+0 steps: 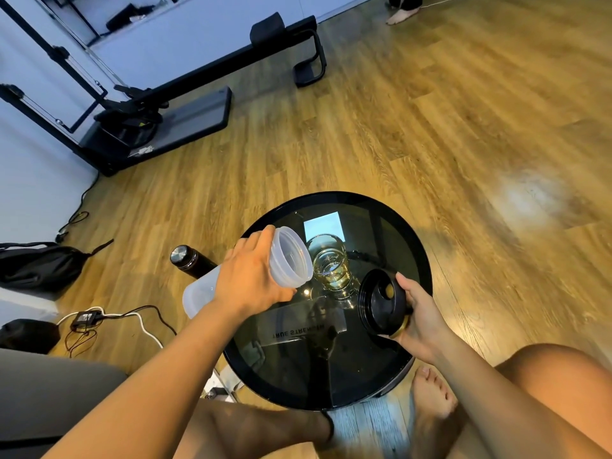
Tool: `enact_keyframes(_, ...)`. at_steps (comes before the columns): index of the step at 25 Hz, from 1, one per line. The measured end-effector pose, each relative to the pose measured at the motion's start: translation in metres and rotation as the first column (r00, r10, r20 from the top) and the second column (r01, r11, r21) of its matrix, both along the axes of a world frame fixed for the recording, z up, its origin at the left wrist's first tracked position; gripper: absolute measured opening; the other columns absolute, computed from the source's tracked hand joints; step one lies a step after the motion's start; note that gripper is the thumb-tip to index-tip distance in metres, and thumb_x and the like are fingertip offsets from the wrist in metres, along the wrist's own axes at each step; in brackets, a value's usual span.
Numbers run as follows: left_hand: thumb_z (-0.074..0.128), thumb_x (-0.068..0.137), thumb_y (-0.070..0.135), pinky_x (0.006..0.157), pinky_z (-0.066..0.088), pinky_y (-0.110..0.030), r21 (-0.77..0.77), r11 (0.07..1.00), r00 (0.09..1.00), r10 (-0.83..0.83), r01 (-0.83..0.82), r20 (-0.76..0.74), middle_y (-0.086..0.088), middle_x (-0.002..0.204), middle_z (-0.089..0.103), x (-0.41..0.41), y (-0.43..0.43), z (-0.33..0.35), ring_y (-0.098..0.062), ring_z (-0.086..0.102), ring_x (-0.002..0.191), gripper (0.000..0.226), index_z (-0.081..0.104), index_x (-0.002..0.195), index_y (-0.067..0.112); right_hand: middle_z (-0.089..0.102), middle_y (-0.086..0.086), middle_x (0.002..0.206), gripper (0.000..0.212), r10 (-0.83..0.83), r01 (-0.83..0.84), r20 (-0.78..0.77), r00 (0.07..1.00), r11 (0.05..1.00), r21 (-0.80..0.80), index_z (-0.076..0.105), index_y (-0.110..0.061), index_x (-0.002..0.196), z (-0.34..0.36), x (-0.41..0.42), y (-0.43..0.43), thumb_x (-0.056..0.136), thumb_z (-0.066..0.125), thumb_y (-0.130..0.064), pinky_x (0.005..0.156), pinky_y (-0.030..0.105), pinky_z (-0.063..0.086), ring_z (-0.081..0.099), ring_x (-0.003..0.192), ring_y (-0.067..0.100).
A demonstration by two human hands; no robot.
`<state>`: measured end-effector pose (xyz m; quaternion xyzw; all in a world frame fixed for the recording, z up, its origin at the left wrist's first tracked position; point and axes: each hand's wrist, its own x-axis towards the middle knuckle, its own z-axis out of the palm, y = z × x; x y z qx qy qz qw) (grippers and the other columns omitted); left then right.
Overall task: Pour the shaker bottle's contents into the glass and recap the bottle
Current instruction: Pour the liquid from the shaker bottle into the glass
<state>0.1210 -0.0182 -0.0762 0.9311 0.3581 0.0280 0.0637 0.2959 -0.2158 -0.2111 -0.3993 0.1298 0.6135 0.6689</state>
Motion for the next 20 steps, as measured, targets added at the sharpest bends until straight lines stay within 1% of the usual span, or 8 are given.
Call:
enact_keyframes(4,0.088,0.056,0.049,0.095,0.047,-0.049,0.017,1.0,0.999,0.0,0.001,-0.039,-0.002,0.133,0.059,0.0009,-0.0003,0.0005,-0.032,0.056,0.116,0.108,0.04,0.148,0.019,0.068,0.018,0.125,0.064,0.005,-0.005,0.007,1.0,1.0,-0.004,0.064,-0.017,0.127,0.0008,0.0005,0.0,0.071,0.072,-0.046,0.085,0.049,0.055,0.064,0.113,0.041)
enact_keyframes(6,0.088,0.056,0.047,0.095,0.045,-0.048,0.033,0.999,0.999,-0.008,0.01,-0.052,-0.003,0.133,0.059,0.0013,-0.0005,0.0006,-0.033,0.055,0.117,0.108,0.041,0.149,0.018,0.068,0.019,0.125,0.064,0.004,-0.004,0.009,1.0,1.0,-0.006,0.064,-0.016,0.126,0.0016,0.0003,0.0,0.07,0.072,-0.046,0.087,0.05,0.054,0.064,0.114,0.041)
enact_keyframes(13,0.09,0.058,0.043,0.094,0.041,-0.047,0.081,0.996,0.996,-0.037,0.043,-0.079,-0.006,0.133,0.06,0.0042,-0.001,0.005,-0.036,0.055,0.118,0.11,0.041,0.152,0.013,0.067,0.019,0.124,0.059,0.007,-0.007,0.021,1.0,1.0,-0.014,0.065,-0.016,0.122,0.0077,-0.0022,-0.0002,0.071,0.07,-0.046,0.084,0.047,0.054,0.063,0.113,0.04)
enact_keyframes(18,0.089,0.054,0.045,0.092,0.044,-0.048,0.122,0.991,0.993,-0.049,0.062,-0.104,-0.009,0.132,0.062,0.0041,0.0023,0.0055,-0.038,0.057,0.114,0.112,0.044,0.15,0.011,0.065,0.018,0.127,0.049,0.008,-0.008,0.007,1.0,1.0,-0.017,0.063,-0.017,0.124,0.0085,-0.0018,-0.0003,0.083,0.065,-0.044,0.083,0.047,0.054,0.062,0.115,0.04)
enact_keyframes(20,0.089,0.052,0.046,0.091,0.044,-0.048,0.138,0.988,0.992,-0.052,0.068,-0.111,-0.009,0.132,0.062,0.004,0.004,0.0056,-0.038,0.058,0.113,0.113,0.044,0.15,0.011,0.065,0.018,0.127,0.053,0.015,-0.014,0.011,1.0,1.0,-0.021,0.062,-0.018,0.125,0.0094,-0.002,-0.0002,0.08,0.066,-0.045,0.082,0.047,0.054,0.062,0.115,0.04)
